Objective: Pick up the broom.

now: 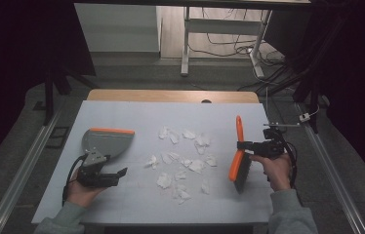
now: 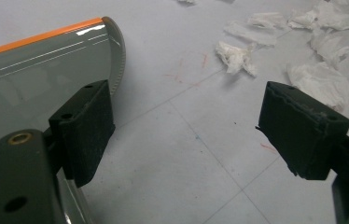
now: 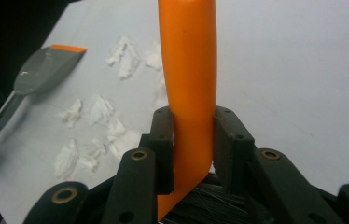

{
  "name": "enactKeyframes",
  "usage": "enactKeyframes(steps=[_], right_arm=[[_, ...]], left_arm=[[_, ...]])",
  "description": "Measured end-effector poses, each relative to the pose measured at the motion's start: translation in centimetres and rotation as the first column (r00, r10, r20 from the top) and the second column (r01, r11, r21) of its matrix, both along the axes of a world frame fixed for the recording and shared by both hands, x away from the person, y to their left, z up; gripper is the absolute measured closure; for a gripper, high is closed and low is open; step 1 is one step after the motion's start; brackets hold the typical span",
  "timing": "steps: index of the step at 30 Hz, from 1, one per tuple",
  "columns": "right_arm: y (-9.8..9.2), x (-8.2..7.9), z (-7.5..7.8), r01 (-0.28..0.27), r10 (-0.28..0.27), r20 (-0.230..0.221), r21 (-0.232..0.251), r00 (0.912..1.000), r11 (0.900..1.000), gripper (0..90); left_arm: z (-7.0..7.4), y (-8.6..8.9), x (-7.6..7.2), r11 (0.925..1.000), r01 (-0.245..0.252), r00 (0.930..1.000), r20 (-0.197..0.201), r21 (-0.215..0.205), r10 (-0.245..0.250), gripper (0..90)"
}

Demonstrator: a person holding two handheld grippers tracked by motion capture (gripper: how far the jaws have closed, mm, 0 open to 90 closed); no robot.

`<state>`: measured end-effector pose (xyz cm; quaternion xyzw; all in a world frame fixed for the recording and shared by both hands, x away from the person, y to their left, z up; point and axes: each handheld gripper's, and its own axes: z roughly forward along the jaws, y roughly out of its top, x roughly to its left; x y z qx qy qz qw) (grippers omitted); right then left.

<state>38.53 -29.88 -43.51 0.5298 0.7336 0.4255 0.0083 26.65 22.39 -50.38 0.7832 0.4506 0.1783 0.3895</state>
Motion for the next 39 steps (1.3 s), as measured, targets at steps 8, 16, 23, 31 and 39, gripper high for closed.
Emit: enactKeyframes(steps=[8, 16, 23, 31, 39], right_arm=[[1.0, 0.3, -0.1, -0.04, 0.033, 0.065, 0.102, 0.9973, 0.994, 71.1], [1.9, -0.4, 0.2, -0.089, 0.064, 0.131, 0.195, 0.9893, 0.977, 71.1], [2.9, -0.7, 0.3, -0.126, 0.084, 0.168, 0.256, 0.9822, 0.958, 71.0], [4.2, -1.1, 0.5, -0.139, 0.083, 0.203, 0.28, 0.9757, 0.95, 71.0], [5.5, -1.9, 0.5, -0.116, 0.051, 0.228, 0.28, 0.9724, 0.953, 71.0]], left_arm=[[0.1, -0.1, 0.1, 0.9999, -0.011, 0.9999, 0.004, 0.011, 0.011, 18.8], [0.3, -0.6, 0.3, 0.9999, -0.012, 0.9999, 0.004, 0.009, 0.011, 18.8], [0.4, -0.9, 0.3, 0.9999, -0.008, 0.9999, 0.009, 0.012, 0.008, 18.8], [1.1, -1.8, 0.3, 0.9997, 0.021, 0.9993, 0.03, 0.007, -0.021, 18.8], [2.1, -3.6, 0.5, 0.9972, 0.074, 0.9958, 0.055, -0.006, -0.074, 18.9]])
